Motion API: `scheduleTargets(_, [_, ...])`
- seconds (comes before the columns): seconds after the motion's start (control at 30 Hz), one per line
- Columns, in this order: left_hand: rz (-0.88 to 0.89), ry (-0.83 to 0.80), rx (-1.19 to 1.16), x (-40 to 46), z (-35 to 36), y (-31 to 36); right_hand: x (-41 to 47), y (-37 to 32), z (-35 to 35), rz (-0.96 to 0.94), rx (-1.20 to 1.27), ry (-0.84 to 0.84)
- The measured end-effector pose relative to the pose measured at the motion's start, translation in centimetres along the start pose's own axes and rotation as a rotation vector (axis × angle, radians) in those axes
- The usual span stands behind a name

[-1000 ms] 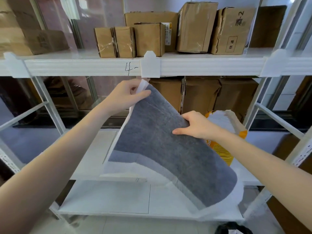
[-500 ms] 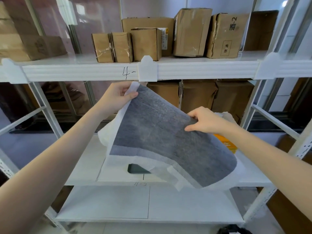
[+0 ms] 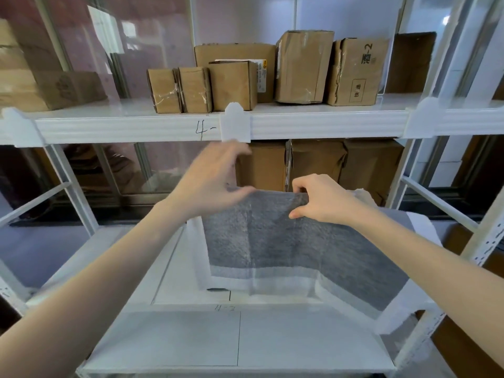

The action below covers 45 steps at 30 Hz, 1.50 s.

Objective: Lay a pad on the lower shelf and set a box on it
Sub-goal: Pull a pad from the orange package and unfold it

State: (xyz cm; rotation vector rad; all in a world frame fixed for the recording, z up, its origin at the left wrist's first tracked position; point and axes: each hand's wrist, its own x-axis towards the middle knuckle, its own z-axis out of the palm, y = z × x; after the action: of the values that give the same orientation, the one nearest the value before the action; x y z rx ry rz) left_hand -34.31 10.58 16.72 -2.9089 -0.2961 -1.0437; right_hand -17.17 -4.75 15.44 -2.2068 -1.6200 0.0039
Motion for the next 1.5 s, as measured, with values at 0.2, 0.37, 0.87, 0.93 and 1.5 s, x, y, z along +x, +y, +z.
scheduleTargets(0.2, [-0.079,-0.498,-0.087,2.1,2.0,2.9,0.3,-1.4,-0.3,-0.11,-0.029,0.032])
scheduleTargets(0.37, [-0.074,-0.513,-0.172,2.1,1.8,0.7,-0.4,1.9,-1.5,0.026,-0.052,-0.117])
scheduleTargets(0.87, [-0.169,-0.594,-0.286,1.2,3.0,0.0,0.6,1.9,-1.8,-0.023,-0.019,-0.182])
scheduleTargets(0.93, [-0.183,-0.562,-0.27,1.5,3.2,-0.1,0.7,2.0,-1.9,-0.025,-0.006,-0.175])
scheduleTargets(1.5, [-0.347,-0.499,-0.186,2.1,4.2,-2.7,0.5,2.8,-2.4,0.045,-0.115,-0.032])
